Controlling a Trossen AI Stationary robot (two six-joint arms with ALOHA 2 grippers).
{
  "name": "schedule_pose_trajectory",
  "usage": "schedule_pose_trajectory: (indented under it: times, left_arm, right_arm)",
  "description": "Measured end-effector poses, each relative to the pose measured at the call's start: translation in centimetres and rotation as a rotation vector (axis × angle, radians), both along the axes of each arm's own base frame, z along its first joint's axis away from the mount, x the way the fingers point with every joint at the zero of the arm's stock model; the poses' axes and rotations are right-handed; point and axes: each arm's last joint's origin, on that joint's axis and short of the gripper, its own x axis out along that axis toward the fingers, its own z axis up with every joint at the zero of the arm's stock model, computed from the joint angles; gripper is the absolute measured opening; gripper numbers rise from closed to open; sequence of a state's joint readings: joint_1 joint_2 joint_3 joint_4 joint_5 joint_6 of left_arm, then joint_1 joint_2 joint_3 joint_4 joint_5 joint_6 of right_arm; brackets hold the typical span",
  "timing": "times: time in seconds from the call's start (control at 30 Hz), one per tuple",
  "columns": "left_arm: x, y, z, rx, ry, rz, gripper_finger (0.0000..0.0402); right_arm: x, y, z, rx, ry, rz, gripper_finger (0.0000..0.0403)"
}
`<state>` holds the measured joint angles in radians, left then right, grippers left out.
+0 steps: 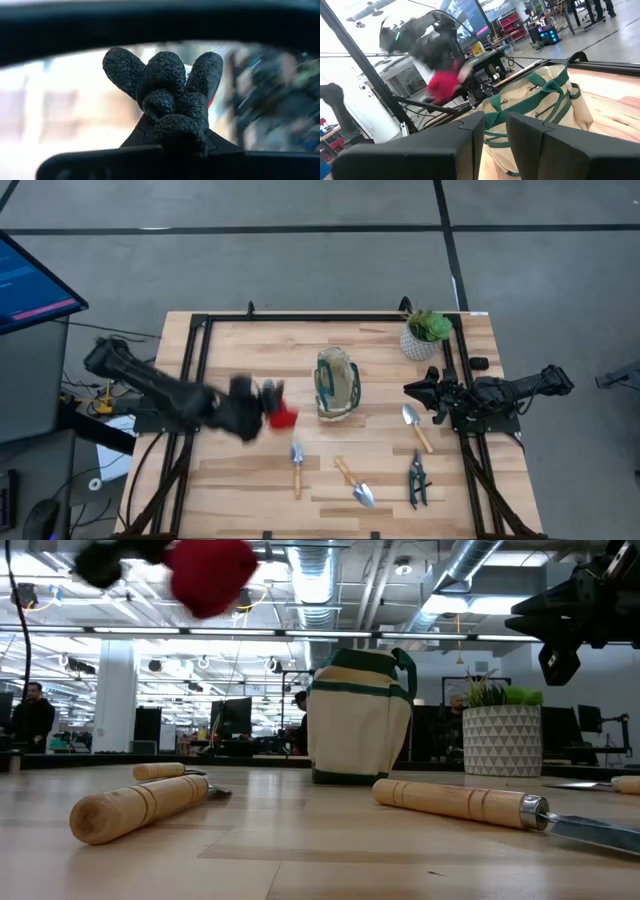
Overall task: Pick & Place Garden tools in Gardening bag
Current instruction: Put the red gloves into the gardening bag
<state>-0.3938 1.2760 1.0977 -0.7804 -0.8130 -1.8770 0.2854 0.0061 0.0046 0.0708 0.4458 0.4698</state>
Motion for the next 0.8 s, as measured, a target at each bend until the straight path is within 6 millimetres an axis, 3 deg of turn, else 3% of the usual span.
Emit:
schedule_pose_trajectory:
  times: [0.2,0.3,0.37,0.43,0.57,0.8]
  left_arm:
    - [1.0,6.9,5.6,0.350,-0.149,0.056,0.0012]
    - [2.2,9.1,7.9,0.521,-0.243,-0.018,0.0012]
    - [3.1,10.2,8.5,0.600,-0.285,-0.067,0.0012]
    - [4.1,10.9,8.1,0.627,-0.294,-0.113,0.0011]
    - [6.7,11.4,5.5,0.613,-0.218,-0.221,0.0011]
    - [10.7,10.6,0.7,0.670,-0.050,-0.485,0.0012]
  right_arm:
    - [0.0,0.0,0.0,0.000,0.000,0.000,0.0076]
    - [0.0,0.0,0.0,0.000,0.000,0.000,0.0076]
    - [0.0,0.0,0.0,0.000,0.000,0.000,0.0076]
    - [0.0,0.0,0.0,0.000,0.000,0.000,0.0076]
    - [0.0,0.0,0.0,0.000,0.000,0.000,0.0076]
    - [0.0,0.0,0.0,0.000,0.000,0.001,0.0076]
